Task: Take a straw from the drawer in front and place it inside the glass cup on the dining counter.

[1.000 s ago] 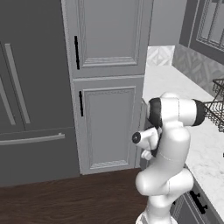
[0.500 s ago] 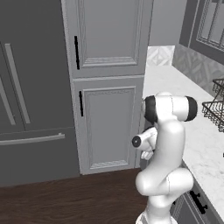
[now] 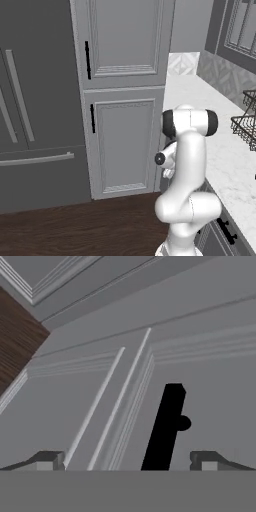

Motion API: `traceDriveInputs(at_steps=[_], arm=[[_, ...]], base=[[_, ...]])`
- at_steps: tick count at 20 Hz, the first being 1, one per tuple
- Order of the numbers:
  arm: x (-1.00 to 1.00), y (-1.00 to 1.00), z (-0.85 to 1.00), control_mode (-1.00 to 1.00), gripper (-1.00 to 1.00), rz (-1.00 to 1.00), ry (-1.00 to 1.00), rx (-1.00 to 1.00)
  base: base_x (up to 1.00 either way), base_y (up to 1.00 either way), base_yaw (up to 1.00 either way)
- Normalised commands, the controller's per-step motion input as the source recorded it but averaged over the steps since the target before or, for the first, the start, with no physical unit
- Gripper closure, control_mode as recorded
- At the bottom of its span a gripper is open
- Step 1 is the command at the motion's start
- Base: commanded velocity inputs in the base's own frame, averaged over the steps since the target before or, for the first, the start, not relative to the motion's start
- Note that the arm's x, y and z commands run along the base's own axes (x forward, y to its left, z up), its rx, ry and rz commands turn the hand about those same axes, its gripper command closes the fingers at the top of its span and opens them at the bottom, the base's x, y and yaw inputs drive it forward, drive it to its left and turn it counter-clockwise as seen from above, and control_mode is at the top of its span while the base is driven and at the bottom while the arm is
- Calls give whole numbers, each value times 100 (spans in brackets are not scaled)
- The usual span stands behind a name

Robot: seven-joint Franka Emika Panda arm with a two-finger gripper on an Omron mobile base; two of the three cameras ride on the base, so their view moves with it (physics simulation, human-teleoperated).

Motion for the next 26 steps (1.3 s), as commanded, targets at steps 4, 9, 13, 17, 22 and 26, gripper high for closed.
traceDriveInputs(at_steps=[4,9,13,17,22,26], arm=[[25,-21,-39,-100,-100,13,1,0],[12,-22,-37,-100,-100,6,1,0],[19,-3,-56,-100,-100,1,6,-2],[32,-1,-47,-100,-100,0,4,-3],[14,-31,-4,-100,-100,-1,-8,-1],[0,-18,14,-100,-100,-1,-17,-4]], base=[[0,0,0],[0,0,0],[0,0,0],[0,0,0],[0,0,0],[0,0,0]])
